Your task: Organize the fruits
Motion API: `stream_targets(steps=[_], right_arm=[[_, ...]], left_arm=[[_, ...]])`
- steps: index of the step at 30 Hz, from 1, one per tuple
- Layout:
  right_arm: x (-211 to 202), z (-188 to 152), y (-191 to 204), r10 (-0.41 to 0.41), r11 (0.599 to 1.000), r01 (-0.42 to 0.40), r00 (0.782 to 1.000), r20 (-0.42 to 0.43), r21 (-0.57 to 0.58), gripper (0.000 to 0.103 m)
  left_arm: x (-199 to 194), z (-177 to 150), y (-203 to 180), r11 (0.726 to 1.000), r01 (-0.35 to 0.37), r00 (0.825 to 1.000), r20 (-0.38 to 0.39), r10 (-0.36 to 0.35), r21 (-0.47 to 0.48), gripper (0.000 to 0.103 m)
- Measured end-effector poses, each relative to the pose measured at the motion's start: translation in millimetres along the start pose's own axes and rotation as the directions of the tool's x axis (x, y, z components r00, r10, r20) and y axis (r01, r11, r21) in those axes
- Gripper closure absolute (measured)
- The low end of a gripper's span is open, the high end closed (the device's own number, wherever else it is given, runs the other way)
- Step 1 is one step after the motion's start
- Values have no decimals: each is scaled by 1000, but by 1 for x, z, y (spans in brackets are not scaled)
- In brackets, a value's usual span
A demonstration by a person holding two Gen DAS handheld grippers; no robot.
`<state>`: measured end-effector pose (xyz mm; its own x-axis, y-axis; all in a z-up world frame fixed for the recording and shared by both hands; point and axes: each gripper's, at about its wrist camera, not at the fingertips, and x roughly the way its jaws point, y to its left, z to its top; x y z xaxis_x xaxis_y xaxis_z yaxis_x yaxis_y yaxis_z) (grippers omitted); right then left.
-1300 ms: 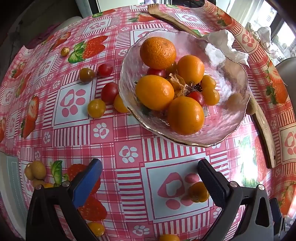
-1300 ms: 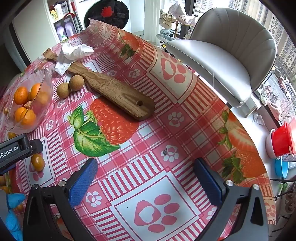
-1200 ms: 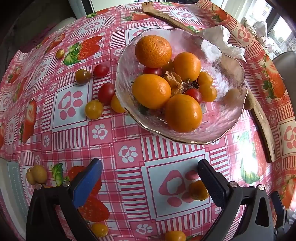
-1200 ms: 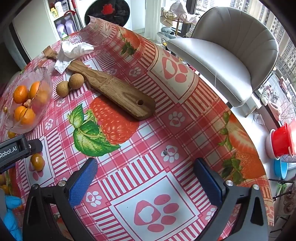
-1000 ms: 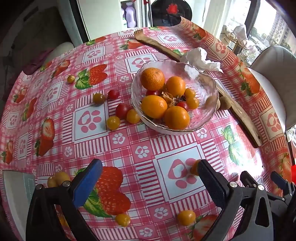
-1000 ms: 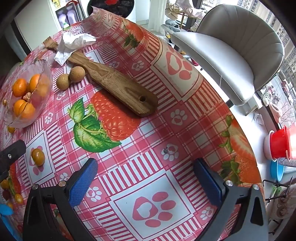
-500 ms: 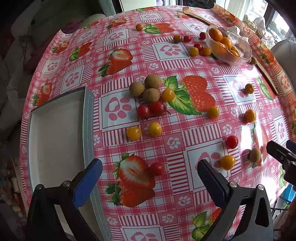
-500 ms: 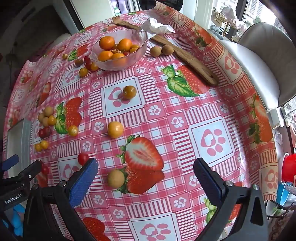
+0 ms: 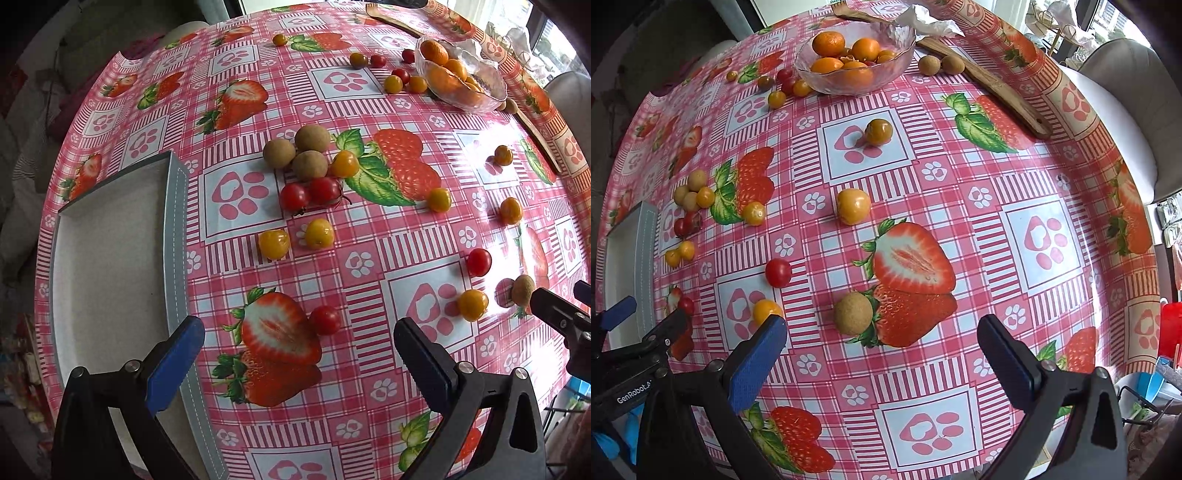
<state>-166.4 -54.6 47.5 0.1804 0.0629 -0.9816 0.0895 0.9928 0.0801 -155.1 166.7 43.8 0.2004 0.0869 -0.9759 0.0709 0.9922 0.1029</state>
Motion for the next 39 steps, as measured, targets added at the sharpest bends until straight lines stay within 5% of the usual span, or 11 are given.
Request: stream_targets(steps=[17,20,24,28,31,39], right_arm=[[6,-37,8,-8,1000,8,1000,-19,-7,0],[11,-15,5,-9,1000,9,999,-31,-14,0],[13,-26,13,-11,1000,10,1000,-28,-23,0],[3,-100,27,-13,1000,12,999,-32,-25,0],[3,-123,34,-13,1000,12,999,-42,-21,0],[-27,-291,41,-18,999,17,999,-47,-27,0]], left_arm=[[8,2,-4,1000,-3,1000,-7,3,-20,0],[9,2,-4,1000,-3,1000,-5,3,-22,0],[13,1,-1,1000,-1,1000,-10,0,-31,0],[17,0,-1,1000,-3,1000,-11,2,-25,0],[20,-1,-2,1000,-3,1000,-11,3,-17,0],[23,0,-6,1000,-3,1000,-12,2,-12,0]])
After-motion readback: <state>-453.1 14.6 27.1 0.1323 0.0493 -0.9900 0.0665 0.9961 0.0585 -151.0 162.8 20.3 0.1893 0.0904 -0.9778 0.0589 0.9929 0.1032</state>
